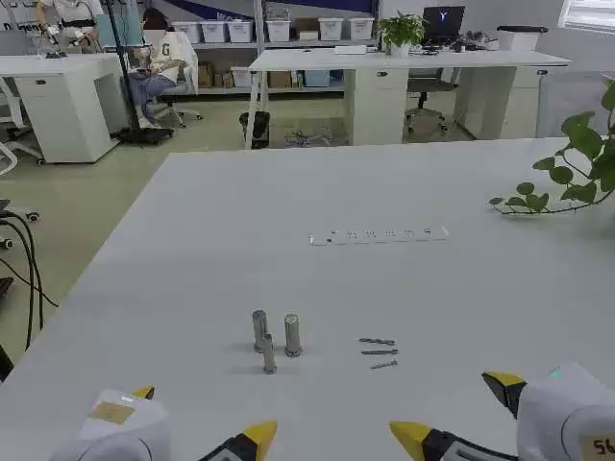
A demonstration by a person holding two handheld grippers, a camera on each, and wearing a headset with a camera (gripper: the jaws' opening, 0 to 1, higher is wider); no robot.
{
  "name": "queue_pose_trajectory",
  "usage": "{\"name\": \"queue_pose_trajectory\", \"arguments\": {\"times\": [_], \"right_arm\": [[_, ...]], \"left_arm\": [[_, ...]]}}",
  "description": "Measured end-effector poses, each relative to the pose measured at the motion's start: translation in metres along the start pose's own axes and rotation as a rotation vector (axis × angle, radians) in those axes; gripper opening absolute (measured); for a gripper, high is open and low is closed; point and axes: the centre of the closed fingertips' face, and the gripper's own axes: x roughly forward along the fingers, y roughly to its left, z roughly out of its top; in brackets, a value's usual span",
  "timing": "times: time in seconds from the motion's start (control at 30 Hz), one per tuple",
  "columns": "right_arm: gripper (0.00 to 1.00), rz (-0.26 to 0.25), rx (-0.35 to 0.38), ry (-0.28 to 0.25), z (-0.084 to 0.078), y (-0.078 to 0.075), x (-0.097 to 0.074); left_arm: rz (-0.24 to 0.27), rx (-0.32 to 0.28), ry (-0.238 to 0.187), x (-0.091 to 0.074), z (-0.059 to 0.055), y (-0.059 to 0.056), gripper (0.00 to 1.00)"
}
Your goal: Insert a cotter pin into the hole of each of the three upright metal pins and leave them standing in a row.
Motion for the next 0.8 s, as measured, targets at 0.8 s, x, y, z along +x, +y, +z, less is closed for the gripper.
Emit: {"name": "queue_pose_trajectory", "arguments": {"times": [0.8], "right_arm": [[0.71, 0.003, -0.024, 0.012, -0.0023, 0.0016, 0.0015]], "left_arm": [[0.006, 0.004, 0.004, 0.0, -0.0009, 0.0016, 0.81]]}}
